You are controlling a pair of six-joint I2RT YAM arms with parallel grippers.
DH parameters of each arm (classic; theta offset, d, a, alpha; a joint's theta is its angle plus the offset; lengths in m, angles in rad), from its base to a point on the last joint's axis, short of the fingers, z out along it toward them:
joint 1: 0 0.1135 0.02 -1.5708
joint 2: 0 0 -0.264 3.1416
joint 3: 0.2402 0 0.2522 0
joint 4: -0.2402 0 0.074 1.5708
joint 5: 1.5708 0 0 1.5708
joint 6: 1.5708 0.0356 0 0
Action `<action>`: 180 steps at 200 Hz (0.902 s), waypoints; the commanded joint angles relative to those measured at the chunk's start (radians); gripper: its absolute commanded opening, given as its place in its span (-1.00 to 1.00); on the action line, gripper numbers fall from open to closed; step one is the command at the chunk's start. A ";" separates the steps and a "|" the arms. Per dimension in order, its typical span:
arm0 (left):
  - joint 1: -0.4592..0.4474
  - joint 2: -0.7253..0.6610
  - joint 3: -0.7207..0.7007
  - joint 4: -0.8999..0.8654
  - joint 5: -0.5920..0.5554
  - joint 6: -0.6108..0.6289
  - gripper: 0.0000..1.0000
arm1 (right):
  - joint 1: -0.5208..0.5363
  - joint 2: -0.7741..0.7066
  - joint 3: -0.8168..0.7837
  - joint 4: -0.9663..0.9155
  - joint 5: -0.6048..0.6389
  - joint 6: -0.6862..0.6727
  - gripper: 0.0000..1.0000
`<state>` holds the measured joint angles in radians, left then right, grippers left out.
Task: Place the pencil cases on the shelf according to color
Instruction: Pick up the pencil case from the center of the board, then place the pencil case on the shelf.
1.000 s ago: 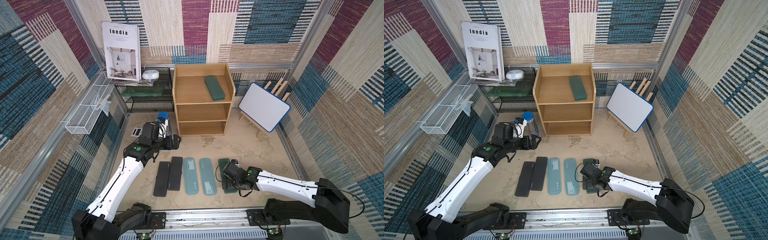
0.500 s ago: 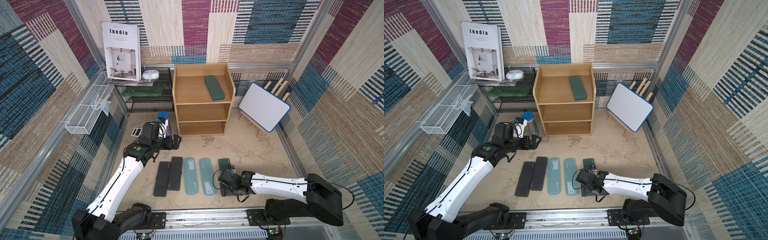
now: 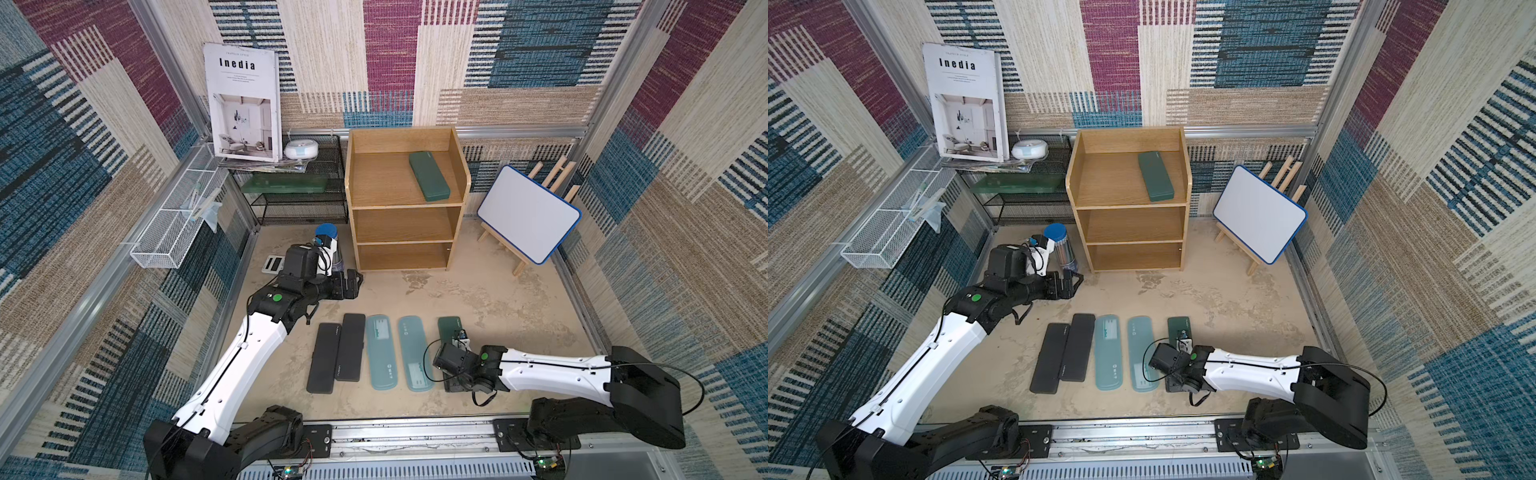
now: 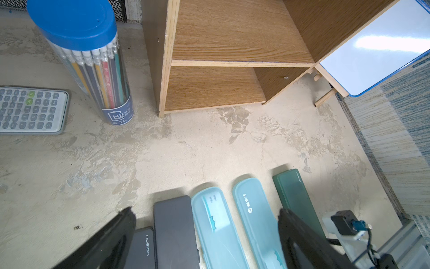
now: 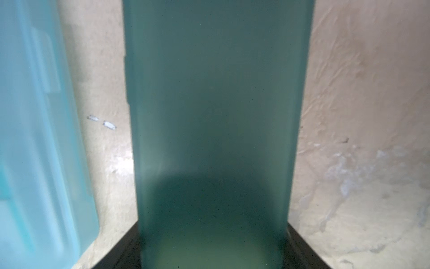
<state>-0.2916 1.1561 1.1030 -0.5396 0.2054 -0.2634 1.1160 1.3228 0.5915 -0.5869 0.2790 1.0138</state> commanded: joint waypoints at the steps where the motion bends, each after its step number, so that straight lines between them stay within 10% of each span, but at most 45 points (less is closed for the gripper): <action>1: 0.001 -0.002 0.005 0.001 -0.001 0.000 0.99 | 0.013 -0.023 0.021 -0.081 -0.006 0.032 0.33; 97: 0.003 0.135 0.244 0.030 0.005 -0.043 0.99 | 0.003 -0.229 0.349 -0.191 0.232 -0.111 0.31; 180: 0.036 0.219 0.209 0.073 -0.039 -0.075 0.99 | -0.308 0.071 0.906 0.068 0.129 -0.600 0.34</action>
<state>-0.2611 1.3933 1.3197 -0.5003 0.1806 -0.3340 0.8581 1.2972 1.3685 -0.6331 0.4469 0.5915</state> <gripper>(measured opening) 0.995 0.734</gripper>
